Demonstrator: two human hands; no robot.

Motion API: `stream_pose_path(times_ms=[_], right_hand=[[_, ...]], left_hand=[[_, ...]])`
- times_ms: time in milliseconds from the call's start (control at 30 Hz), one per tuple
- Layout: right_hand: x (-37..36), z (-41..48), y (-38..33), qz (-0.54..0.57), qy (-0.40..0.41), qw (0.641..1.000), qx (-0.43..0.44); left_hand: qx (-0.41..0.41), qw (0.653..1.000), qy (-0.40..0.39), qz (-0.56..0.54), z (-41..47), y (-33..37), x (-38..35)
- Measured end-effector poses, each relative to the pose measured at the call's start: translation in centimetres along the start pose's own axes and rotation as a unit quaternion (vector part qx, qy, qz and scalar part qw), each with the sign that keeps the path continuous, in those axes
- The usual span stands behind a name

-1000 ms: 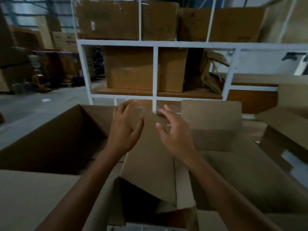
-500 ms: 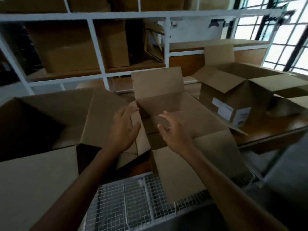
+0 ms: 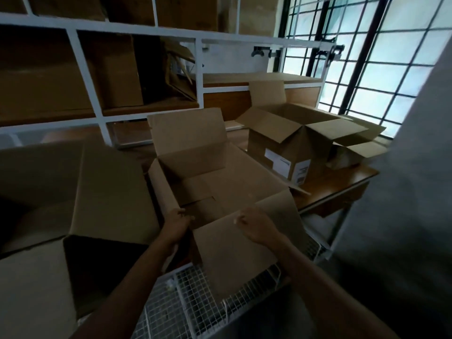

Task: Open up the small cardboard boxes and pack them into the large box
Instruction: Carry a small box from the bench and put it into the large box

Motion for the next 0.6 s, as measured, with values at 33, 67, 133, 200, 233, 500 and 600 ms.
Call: stream_pose_path(times_ms=[33, 67, 133, 200, 233, 500, 600], right_hand=[[0.0, 0.1, -0.2, -0.025, -0.009, 1.000, 0.008], [-0.1, 0.3, -0.2, -0.045, -0.023, 0.999, 0.014], [-0.2, 0.6, 0.3, -0.056, -0.036, 0.998, 0.004], [-0.1, 0.7, 0.5, -0.077, -0.039, 0.996, 0.023], [0.1, 0.6, 0.2, -0.091, -0.045, 0.994, 0.033], [2.2, 1.6, 0.5, -0.017, 0.047, 0.999, 0.013], [3.8, 2.1, 4.9, -0.040, 0.194, 0.947, -0.253]], left_hand=[[0.004, 1.000, 0.003, -0.014, 0.3, -0.4, -0.3], [0.011, 0.999, 0.009, -0.030, 1.0, -0.9, -0.8], [0.046, 0.997, 0.027, -0.055, 2.2, -1.5, -1.4], [0.083, 0.993, 0.038, -0.071, 4.0, -2.4, -2.0], [0.093, 0.993, 0.039, -0.064, 4.7, -2.5, -2.2], [0.057, 0.992, 0.086, -0.066, 8.1, -3.3, -3.9], [0.045, 0.995, 0.065, -0.057, 7.8, -2.7, -3.7]])
Point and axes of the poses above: each hand's wrist, its own z-axis towards the middle knuckle, its own x-axis out of the back of the hand, y = z × x, the point moved 5 cm from there along z, towards the middle knuckle, and after that the axes turned 14 degrees about y, right-handed, at the moved point
